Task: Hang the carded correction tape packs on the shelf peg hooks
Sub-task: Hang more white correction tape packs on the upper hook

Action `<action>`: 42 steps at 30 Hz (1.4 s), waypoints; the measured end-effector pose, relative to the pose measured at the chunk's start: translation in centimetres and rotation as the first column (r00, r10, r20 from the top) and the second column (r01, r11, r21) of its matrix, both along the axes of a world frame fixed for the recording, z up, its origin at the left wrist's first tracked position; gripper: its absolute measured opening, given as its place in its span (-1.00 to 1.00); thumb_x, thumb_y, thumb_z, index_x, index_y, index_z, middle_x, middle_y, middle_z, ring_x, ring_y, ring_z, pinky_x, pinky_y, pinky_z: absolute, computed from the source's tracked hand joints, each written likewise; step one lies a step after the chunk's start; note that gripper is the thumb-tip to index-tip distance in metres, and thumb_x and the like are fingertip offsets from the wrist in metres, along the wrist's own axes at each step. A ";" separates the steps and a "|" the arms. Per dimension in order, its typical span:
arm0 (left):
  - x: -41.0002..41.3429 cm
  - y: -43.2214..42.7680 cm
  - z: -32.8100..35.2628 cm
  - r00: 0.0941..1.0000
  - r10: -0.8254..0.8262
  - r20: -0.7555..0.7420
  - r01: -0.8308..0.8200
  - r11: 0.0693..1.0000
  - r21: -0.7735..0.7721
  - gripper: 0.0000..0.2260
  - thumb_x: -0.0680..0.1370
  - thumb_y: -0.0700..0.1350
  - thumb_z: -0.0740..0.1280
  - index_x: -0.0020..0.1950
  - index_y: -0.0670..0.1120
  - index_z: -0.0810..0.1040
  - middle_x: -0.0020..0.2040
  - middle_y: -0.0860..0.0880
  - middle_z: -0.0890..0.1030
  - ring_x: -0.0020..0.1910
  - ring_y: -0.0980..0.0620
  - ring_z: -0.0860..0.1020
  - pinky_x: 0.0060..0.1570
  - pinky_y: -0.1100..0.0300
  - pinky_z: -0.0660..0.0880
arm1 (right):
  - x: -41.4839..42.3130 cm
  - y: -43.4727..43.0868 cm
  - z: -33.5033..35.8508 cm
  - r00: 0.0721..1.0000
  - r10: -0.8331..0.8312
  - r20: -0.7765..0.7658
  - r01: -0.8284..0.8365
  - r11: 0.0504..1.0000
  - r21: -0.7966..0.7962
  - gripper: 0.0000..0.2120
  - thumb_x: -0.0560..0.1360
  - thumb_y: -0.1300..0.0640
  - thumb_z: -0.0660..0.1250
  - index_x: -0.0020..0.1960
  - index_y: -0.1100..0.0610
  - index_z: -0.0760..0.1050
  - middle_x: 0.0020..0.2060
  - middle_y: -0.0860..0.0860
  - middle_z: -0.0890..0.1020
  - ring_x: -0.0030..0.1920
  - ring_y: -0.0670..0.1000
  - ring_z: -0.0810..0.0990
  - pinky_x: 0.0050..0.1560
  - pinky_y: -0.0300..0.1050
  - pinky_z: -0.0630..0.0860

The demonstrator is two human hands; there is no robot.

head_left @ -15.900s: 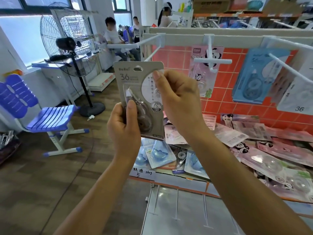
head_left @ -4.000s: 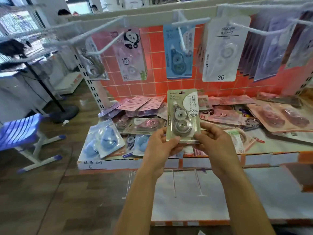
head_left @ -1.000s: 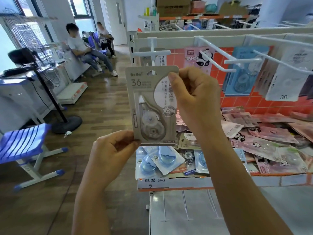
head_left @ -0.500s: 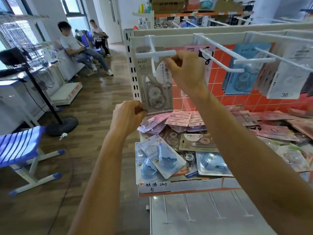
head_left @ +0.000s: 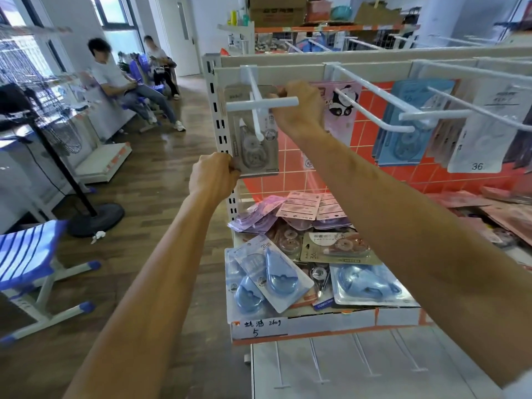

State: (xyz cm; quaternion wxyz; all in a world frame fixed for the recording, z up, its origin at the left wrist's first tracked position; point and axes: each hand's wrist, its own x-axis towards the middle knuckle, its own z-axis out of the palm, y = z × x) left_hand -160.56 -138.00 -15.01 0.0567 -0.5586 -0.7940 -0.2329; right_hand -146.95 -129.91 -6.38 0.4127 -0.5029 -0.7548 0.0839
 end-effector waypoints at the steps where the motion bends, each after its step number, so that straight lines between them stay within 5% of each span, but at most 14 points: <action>1: 0.0 0.1 -0.2 0.999 0.030 -0.015 -0.030 1.000 -0.001 -0.82 0.56 -0.08 0.30 0.05 -0.10 0.65 -0.04 -0.16 0.66 -0.06 -0.23 0.61 -0.16 0.07 0.47 | -0.1 0.1 -0.2 1.000 0.005 -0.016 -0.005 1.000 -0.008 -0.74 0.54 -0.04 0.26 -0.05 0.09 0.64 -0.15 0.08 0.68 -0.10 0.06 0.64 -0.25 -0.19 0.39; 6: 1.0 -0.3 -1.1 0.980 0.196 -0.020 -0.197 0.975 -0.101 -0.87 0.54 -0.16 0.29 -0.01 -0.19 0.58 0.00 -0.21 0.61 0.00 -0.25 0.58 -0.25 0.09 0.39 | 0.4 -0.6 -2.6 0.995 0.056 -0.077 -0.057 0.998 -0.010 -0.66 0.58 -0.03 0.21 -0.09 0.21 0.60 -0.24 0.08 0.65 -0.23 0.05 0.61 -0.18 -0.09 0.54; 10: 2.8 -0.3 -2.1 0.988 0.148 -0.045 -0.154 0.965 -0.215 -0.82 0.53 -0.17 0.28 0.07 -0.18 0.59 0.09 -0.20 0.59 0.05 -0.23 0.58 -0.20 0.11 0.45 | 1.8 -2.0 -6.1 0.994 0.103 -0.022 -0.103 0.995 0.002 -0.71 0.59 0.05 0.21 -0.15 0.23 0.55 -0.31 0.03 0.51 -0.32 0.05 0.54 0.15 0.13 0.49; 12: 4.1 -0.1 -2.5 0.993 0.095 -0.076 -0.112 0.962 -0.249 -0.78 0.54 -0.14 0.29 0.14 -0.14 0.60 0.12 -0.17 0.59 0.08 -0.20 0.58 -0.16 0.09 0.47 | 2.9 -2.6 -8.0 0.992 0.116 0.057 -0.114 0.993 -0.042 -0.73 0.59 0.08 0.19 -0.12 0.23 0.56 -0.31 0.03 0.47 -0.32 0.05 0.51 -0.12 -0.01 0.51; 14: 5.6 0.1 -3.0 0.992 0.023 -0.126 -0.058 0.958 -0.280 -0.76 0.56 -0.07 0.31 0.18 -0.09 0.59 0.14 -0.15 0.59 0.10 -0.17 0.57 -0.17 0.10 0.45 | 4.2 -3.2 -9.9 0.986 0.114 0.121 -0.101 0.989 -0.104 -0.74 0.57 0.10 0.19 -0.13 0.23 0.57 -0.34 0.07 0.52 -0.33 0.08 0.49 -0.34 -0.13 0.33; 19: 10.0 0.8 -4.6 0.941 -0.163 -0.297 0.074 0.955 -0.288 -0.77 0.56 -0.03 0.29 0.17 -0.08 0.56 0.12 -0.10 0.62 0.10 -0.13 0.59 -0.11 0.09 0.50 | 8.5 -3.6 -14.2 0.960 0.107 0.259 -0.051 0.975 -0.214 -0.81 0.54 0.10 0.24 -0.06 0.16 0.59 -0.16 0.12 0.66 -0.14 0.17 0.60 -0.23 -0.08 0.45; 23: 14.3 1.3 -5.7 0.916 -0.275 -0.291 0.198 0.943 -0.268 -0.73 0.54 -0.04 0.30 0.21 -0.07 0.55 0.18 -0.10 0.60 0.17 -0.13 0.56 0.06 0.04 0.50 | 12.9 -3.5 -16.0 0.957 0.089 0.276 -0.017 0.968 -0.252 -0.82 0.52 0.11 0.27 0.06 0.11 0.60 -0.01 0.11 0.66 0.05 0.16 0.59 -0.10 -0.05 0.48; 30: 23.7 2.7 -6.1 0.885 -0.360 -0.294 0.272 0.914 -0.301 -0.73 0.55 -0.06 0.27 0.22 -0.11 0.52 0.15 -0.15 0.60 0.15 -0.18 0.55 0.02 0.03 0.47 | 21.9 -2.2 -17.3 0.931 0.060 0.361 0.026 0.973 -0.228 -0.76 0.49 0.19 0.27 0.12 0.17 0.57 0.05 0.14 0.64 0.10 0.20 0.56 -0.01 0.03 0.53; 35: 30.4 5.0 -6.2 0.851 -0.402 -0.337 0.311 0.904 -0.293 -0.82 0.54 -0.12 0.27 0.11 -0.12 0.55 0.07 -0.15 0.63 0.07 -0.17 0.59 -0.10 0.05 0.48 | 28.4 -0.1 -17.8 0.931 0.069 0.359 0.005 0.979 -0.202 -0.81 0.40 0.18 0.29 -0.03 0.18 0.60 -0.08 0.15 0.67 -0.02 0.23 0.60 -0.16 -0.03 0.47; 42: 39.7 8.6 -6.5 0.807 -0.470 -0.357 0.364 0.872 -0.326 -0.75 0.56 -0.12 0.27 0.22 -0.07 0.54 0.14 -0.12 0.62 0.12 -0.13 0.58 -0.02 0.04 0.50 | 37.4 2.5 -18.4 0.914 0.016 0.406 0.059 0.983 -0.171 -0.69 0.48 0.17 0.28 0.22 0.11 0.53 0.03 0.13 0.65 0.04 0.19 0.58 -0.16 -0.03 0.44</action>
